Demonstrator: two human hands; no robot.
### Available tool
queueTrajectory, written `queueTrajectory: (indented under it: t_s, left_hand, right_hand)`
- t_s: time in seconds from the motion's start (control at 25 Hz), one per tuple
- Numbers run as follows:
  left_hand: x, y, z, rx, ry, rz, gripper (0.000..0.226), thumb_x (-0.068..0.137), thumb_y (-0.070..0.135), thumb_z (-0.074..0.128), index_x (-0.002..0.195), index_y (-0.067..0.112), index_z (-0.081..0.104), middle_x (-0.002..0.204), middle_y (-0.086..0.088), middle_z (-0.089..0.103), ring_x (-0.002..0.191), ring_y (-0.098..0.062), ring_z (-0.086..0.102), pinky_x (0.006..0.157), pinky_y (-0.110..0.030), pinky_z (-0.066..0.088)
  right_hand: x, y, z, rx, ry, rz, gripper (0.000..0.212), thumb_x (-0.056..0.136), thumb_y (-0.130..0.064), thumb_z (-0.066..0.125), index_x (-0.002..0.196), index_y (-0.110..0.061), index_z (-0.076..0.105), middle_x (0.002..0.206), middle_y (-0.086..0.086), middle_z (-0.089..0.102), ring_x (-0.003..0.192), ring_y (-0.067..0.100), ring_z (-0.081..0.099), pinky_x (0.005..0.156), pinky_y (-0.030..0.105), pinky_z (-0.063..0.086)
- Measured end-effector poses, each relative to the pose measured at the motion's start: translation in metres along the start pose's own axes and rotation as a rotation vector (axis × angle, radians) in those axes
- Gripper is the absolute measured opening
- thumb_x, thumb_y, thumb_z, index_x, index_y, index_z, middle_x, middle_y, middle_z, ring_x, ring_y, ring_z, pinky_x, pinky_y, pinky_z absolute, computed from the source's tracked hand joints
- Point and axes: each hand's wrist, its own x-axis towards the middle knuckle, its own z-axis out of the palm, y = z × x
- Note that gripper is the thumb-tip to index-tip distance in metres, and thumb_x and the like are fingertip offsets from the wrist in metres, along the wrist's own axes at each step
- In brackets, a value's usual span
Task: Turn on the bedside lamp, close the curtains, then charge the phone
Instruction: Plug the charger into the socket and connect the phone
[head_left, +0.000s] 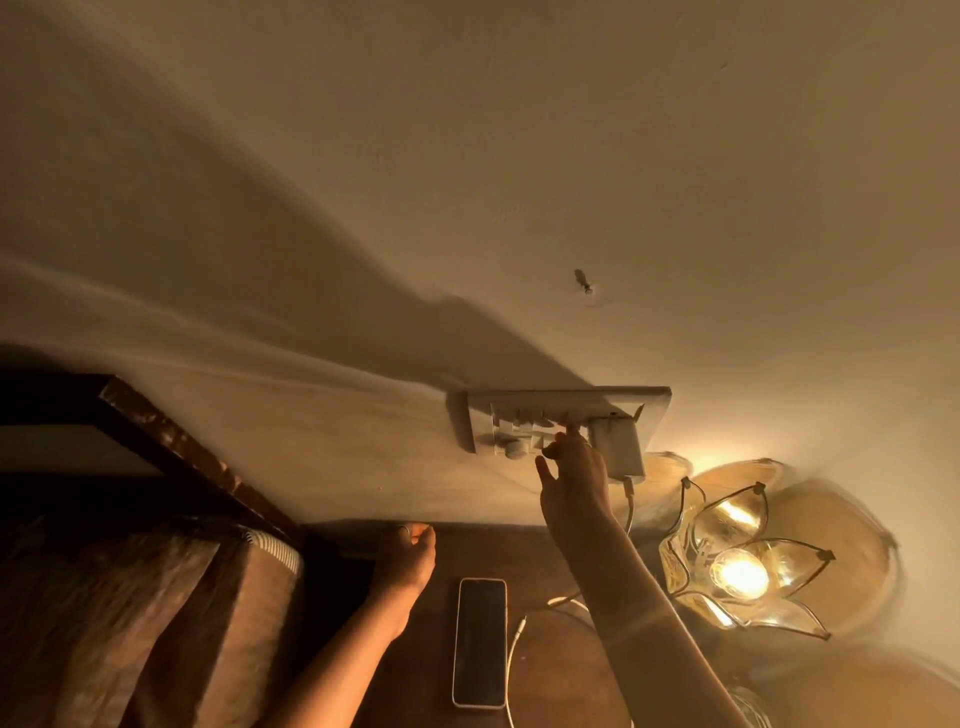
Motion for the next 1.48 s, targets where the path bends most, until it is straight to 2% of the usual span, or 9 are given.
queueTrajectory:
  t_s: [0.16, 0.24, 0.44, 0.56, 0.72, 0.84, 1.0, 1.24, 1.48]
  left_hand:
    - [0.001, -0.006, -0.003, -0.022, -0.008, -0.001, 0.029, 0.096, 0.017, 0.040, 0.068, 0.022, 0.048, 0.072, 0.001, 0.052, 0.067, -0.018, 0.051, 0.063, -0.027, 0.040]
    - [0.002, -0.018, -0.001, -0.019, -0.013, -0.041, 0.017, 0.096, 0.019, 0.041, 0.088, 0.016, 0.056, 0.086, -0.004, 0.058, 0.081, -0.024, 0.059, 0.070, -0.031, 0.043]
    - [0.007, -0.056, 0.008, 0.018, -0.043, -0.106, 0.029, 0.096, 0.020, 0.041, 0.118, 0.008, 0.055, 0.120, -0.013, 0.061, 0.110, -0.031, 0.060, 0.093, -0.039, 0.048]
    - [0.015, -0.083, 0.022, 0.016, -0.050, -0.159, 0.028, 0.096, 0.017, 0.041, 0.119, 0.005, 0.053, 0.123, -0.016, 0.059, 0.113, -0.032, 0.057, 0.096, -0.040, 0.045]
    - [0.028, -0.115, 0.045, 0.026, -0.037, -0.237, 0.027, 0.095, 0.015, 0.044, 0.119, 0.005, 0.053, 0.122, -0.018, 0.060, 0.114, -0.033, 0.057, 0.095, -0.041, 0.045]
    - [0.039, -0.136, 0.061, 0.053, -0.054, -0.246, 0.028, 0.095, 0.011, 0.045, 0.120, 0.001, 0.054, 0.122, -0.022, 0.060, 0.114, -0.034, 0.056, 0.095, -0.038, 0.045]
    - [0.049, -0.159, 0.081, 0.108, -0.040, -0.213, 0.031, 0.094, 0.007, 0.047, 0.122, -0.005, 0.051, 0.125, -0.024, 0.059, 0.115, -0.033, 0.056, 0.084, -0.027, 0.041]
    - [0.056, -0.190, 0.104, 0.280, 0.023, -0.110, 0.039, 0.092, 0.019, 0.050, 0.128, 0.004, 0.049, 0.132, -0.015, 0.054, 0.121, -0.028, 0.052, 0.099, -0.033, 0.040]
    - [0.057, -0.199, 0.116, 0.239, 0.031, -0.147, 0.040, 0.090, 0.025, 0.054, 0.125, 0.006, 0.051, 0.126, -0.015, 0.055, 0.111, -0.027, 0.055, 0.086, -0.032, 0.043]
  right_hand:
    - [0.009, 0.001, 0.000, 0.141, 0.013, 0.062, 0.024, 0.088, 0.010, 0.038, 0.082, -0.004, 0.057, 0.093, 0.004, 0.054, 0.090, 0.008, 0.053, 0.094, 0.031, 0.045]
    - [0.010, -0.001, 0.002, 0.100, 0.008, 0.057, 0.025, 0.088, 0.011, 0.039, 0.091, -0.001, 0.060, 0.091, 0.003, 0.054, 0.081, 0.001, 0.057, 0.089, 0.028, 0.049]
    - [0.000, 0.002, -0.007, -0.168, -0.070, -0.106, 0.032, 0.092, 0.004, 0.043, 0.122, 0.004, 0.052, 0.134, 0.018, 0.049, 0.121, 0.027, 0.049, 0.105, 0.031, 0.040]
    - [-0.024, 0.039, -0.027, -0.207, -0.312, -0.205, 0.036, 0.093, 0.003, 0.042, 0.126, -0.005, 0.055, 0.123, 0.011, 0.062, 0.111, 0.018, 0.060, 0.090, 0.025, 0.052]
    - [-0.052, 0.120, -0.060, -0.437, -0.399, -0.152, 0.030, 0.081, -0.005, 0.053, 0.092, -0.025, 0.073, 0.088, -0.003, 0.074, 0.088, 0.015, 0.068, 0.080, 0.032, 0.052]
    - [-0.037, 0.179, -0.092, -0.658, -0.308, -0.033, 0.037, 0.085, 0.001, 0.049, 0.083, -0.030, 0.070, 0.081, -0.009, 0.072, 0.082, 0.007, 0.066, 0.076, 0.024, 0.052]
    - [0.014, 0.237, -0.129, -0.972, -0.129, 0.005, 0.028, 0.089, -0.008, 0.049, 0.114, -0.011, 0.061, 0.113, 0.005, 0.063, 0.104, 0.015, 0.059, 0.092, 0.027, 0.047]
    - [0.066, 0.289, -0.142, -1.064, -0.033, 0.012, 0.026, 0.090, -0.008, 0.041, 0.110, 0.000, 0.055, 0.111, 0.016, 0.059, 0.104, 0.030, 0.056, 0.092, 0.040, 0.046]
    - [0.085, 0.309, -0.141, -1.018, 0.100, 0.011, 0.026, 0.093, -0.011, 0.041, 0.116, -0.003, 0.053, 0.115, 0.015, 0.060, 0.105, 0.029, 0.058, 0.092, 0.042, 0.048]
